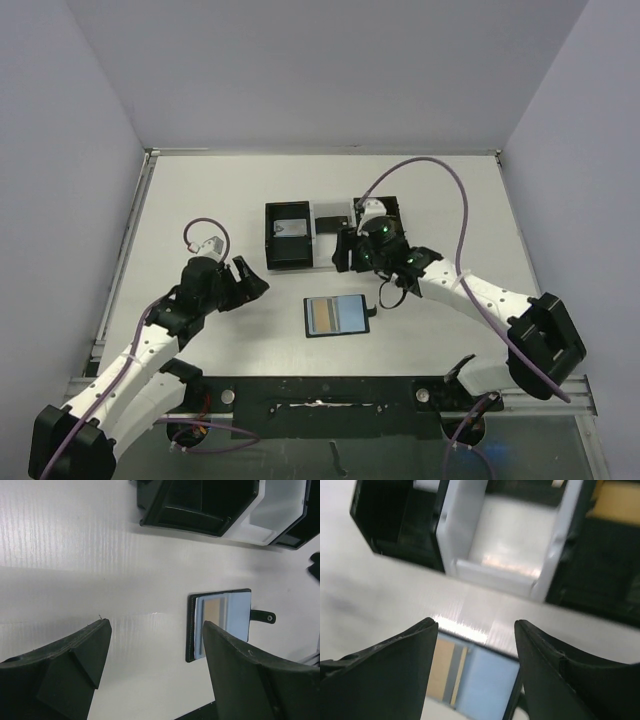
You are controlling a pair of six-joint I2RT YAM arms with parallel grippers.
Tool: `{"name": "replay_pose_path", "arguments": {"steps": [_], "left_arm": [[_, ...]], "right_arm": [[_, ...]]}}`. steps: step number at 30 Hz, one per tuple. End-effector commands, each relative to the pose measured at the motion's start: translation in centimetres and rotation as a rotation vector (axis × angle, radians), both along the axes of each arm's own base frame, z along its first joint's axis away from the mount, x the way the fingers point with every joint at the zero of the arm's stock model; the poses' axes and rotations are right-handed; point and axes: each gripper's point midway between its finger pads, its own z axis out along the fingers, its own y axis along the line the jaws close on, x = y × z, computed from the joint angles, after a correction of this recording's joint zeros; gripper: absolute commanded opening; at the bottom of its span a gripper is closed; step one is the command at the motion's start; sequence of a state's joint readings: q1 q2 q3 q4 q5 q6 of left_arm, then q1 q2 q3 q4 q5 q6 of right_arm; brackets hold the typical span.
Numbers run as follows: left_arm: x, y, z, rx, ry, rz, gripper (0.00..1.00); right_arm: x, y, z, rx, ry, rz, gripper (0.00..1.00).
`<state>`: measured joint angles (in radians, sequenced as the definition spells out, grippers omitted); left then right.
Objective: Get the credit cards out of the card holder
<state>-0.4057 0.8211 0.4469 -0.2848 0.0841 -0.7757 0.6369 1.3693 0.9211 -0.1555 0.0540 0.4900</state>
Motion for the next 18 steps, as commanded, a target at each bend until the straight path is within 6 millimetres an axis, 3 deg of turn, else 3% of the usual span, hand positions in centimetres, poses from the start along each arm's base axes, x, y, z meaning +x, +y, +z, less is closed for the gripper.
{"name": "replay_pose_path", "arguments": {"steps": [1,7,18], "left_arm": [[0.9,0.1,1.8,-0.05,-0.087,0.037,0.73],[0.4,0.7,1.2,-0.042,-0.098,0.054,0.73],[0.2,0.7,1.1,-0.051,-0.106,0.049,0.73]], "right_arm": [[-4.0,2.5,-1.8,0.037,0.075,-0.068,0.64],[-6.6,4.2,-4.2,-0.035,0.096,-0.064,0.65],[-8.3,7.6,-7.6,-0.111,0.165,-0.009,0.64]]}}
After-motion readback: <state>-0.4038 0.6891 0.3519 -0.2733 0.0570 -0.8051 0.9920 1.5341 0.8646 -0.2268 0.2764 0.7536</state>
